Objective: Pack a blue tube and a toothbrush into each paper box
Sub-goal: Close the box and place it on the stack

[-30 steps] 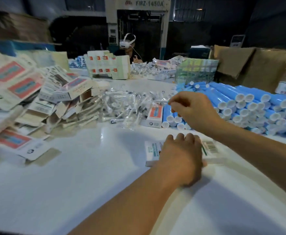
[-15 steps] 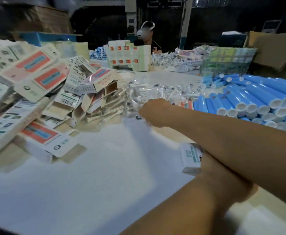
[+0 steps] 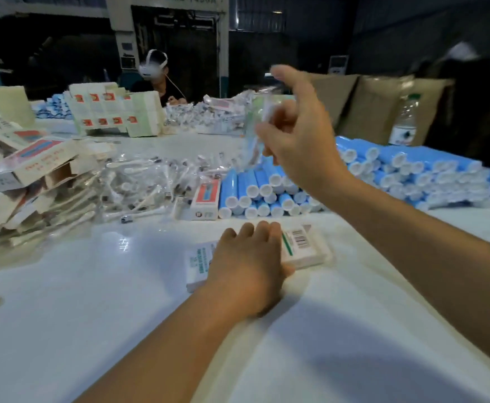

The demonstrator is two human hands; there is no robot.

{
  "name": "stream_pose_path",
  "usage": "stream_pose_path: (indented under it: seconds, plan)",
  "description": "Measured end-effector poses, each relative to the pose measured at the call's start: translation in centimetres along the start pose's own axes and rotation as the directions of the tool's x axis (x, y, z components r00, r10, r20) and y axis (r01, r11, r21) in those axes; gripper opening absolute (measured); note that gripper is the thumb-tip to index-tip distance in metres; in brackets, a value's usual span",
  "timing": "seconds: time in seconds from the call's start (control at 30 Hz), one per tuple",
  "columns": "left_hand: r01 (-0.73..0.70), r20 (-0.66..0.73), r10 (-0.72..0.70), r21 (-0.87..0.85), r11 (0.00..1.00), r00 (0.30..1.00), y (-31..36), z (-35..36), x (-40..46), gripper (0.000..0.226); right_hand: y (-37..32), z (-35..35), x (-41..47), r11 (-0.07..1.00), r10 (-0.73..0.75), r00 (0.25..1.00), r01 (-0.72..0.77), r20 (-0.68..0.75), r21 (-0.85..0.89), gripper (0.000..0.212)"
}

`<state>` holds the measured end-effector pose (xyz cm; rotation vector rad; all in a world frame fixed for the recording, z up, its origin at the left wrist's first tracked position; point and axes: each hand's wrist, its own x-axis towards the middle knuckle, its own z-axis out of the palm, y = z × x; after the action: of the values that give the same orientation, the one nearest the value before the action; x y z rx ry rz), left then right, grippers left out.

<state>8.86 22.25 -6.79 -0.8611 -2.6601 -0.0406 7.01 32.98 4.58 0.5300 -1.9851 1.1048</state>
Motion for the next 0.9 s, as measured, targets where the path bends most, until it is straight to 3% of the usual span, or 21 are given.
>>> stream_pose_path:
  seconds: [0.1, 0.17, 0.27, 0.33, 0.53, 0.73, 0.9]
  plan:
    - [-0.028, -0.079, 0.026, -0.020, 0.999, 0.997, 0.1, -0.5, 0.0, 0.061, 2.7, -5.5, -4.0, 0.962, 0.238, 0.944, -0.197, -0.228, 0.187, 0.034]
    - [-0.009, -0.085, 0.005, -0.052, 0.999, 0.996, 0.4, -0.6, 0.4, 0.065, 4.6, -7.4, -6.3, 0.881, 0.447, 0.837, -0.350, -0.317, 0.317, 0.019]
    - [0.034, -0.076, -0.037, -0.045, 0.998, 0.996, 0.5, -0.8, 0.3, 0.074, 6.5, -8.2, -8.6, 0.694, 0.687, 0.666, -0.483, -0.290, 0.535, 0.008]
    - [0.058, -0.087, -0.061, -0.034, 0.998, 0.994, 0.6, -1.0, 0.2, 0.078, 6.7, -8.0, -8.9, 0.584, 0.760, 0.614, -0.499, -0.214, 0.640, 0.002]
    - [0.120, -0.119, -0.127, -0.063, 0.991, 0.985, 0.8, -1.3, 0.1, 0.074, 5.9, -8.2, -8.9, 0.582, 0.740, 0.630, -0.422, -0.237, 0.696, 0.013]
    - [0.091, -0.129, -0.102, -0.086, 0.992, 0.986, 1.1, -1.5, 0.1, 0.074, 5.8, -6.8, -10.0, 0.766, 0.630, 0.698, -0.483, -0.341, 0.425, 0.016]
    - [0.079, -0.139, -0.092, -0.095, 0.992, 0.986, 1.3, -1.5, 0.1, 0.074, 5.9, -6.1, -10.4, 0.787, 0.615, 0.701, -0.519, -0.361, 0.333, 0.021]
